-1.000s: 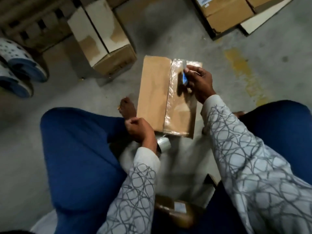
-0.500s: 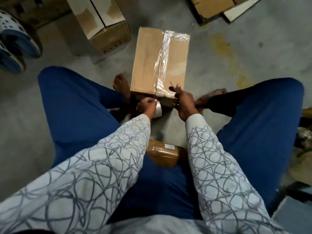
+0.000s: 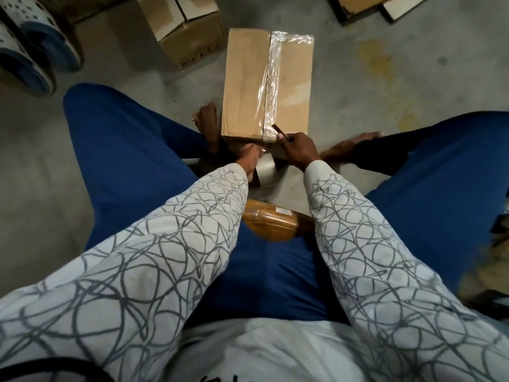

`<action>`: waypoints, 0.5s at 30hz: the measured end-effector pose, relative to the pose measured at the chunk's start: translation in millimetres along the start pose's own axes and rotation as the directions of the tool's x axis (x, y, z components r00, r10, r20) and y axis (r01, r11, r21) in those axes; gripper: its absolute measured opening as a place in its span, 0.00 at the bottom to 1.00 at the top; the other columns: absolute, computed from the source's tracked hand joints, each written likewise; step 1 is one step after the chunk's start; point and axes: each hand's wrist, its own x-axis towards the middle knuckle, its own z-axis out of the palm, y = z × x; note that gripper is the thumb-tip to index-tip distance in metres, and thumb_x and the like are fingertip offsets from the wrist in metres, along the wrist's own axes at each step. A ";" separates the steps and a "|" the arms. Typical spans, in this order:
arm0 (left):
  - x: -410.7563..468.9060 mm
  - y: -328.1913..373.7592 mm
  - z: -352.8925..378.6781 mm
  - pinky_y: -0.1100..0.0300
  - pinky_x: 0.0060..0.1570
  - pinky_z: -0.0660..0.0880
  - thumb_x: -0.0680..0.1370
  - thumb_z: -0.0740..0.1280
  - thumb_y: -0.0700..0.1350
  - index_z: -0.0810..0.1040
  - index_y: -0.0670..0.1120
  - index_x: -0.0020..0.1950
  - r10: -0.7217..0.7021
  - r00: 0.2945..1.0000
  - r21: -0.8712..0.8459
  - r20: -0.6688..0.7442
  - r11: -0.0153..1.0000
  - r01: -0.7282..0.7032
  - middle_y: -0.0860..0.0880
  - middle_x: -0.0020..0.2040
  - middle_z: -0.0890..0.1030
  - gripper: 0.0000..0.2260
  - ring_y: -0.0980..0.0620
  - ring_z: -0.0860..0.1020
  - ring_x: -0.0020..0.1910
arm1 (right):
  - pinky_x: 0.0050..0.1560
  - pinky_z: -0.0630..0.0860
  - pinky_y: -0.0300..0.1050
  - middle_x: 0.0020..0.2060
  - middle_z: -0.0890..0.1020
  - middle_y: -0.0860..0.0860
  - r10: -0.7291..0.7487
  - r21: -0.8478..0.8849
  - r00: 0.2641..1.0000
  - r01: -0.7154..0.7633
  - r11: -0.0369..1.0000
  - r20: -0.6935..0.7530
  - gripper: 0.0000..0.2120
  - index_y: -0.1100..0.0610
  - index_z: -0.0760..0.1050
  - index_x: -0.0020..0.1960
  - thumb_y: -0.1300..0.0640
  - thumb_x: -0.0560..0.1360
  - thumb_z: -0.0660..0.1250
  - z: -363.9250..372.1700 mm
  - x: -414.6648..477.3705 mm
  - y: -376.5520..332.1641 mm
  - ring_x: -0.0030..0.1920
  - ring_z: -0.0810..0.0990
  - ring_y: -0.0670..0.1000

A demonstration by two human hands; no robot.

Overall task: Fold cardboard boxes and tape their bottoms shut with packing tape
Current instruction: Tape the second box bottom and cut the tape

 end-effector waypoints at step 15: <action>-12.5 -14.9 -18.6 0.55 0.35 0.77 0.59 0.75 0.55 0.83 0.47 0.52 -0.265 0.954 -0.050 0.141 0.960 0.274 0.44 0.49 0.81 0.24 0.42 0.79 0.46 | 0.51 0.75 0.44 0.46 0.85 0.55 -0.096 0.028 0.994 0.098 0.995 -0.057 0.13 0.52 0.85 0.57 0.50 0.81 0.63 2.9 -3.8 -0.5 0.48 0.82 0.56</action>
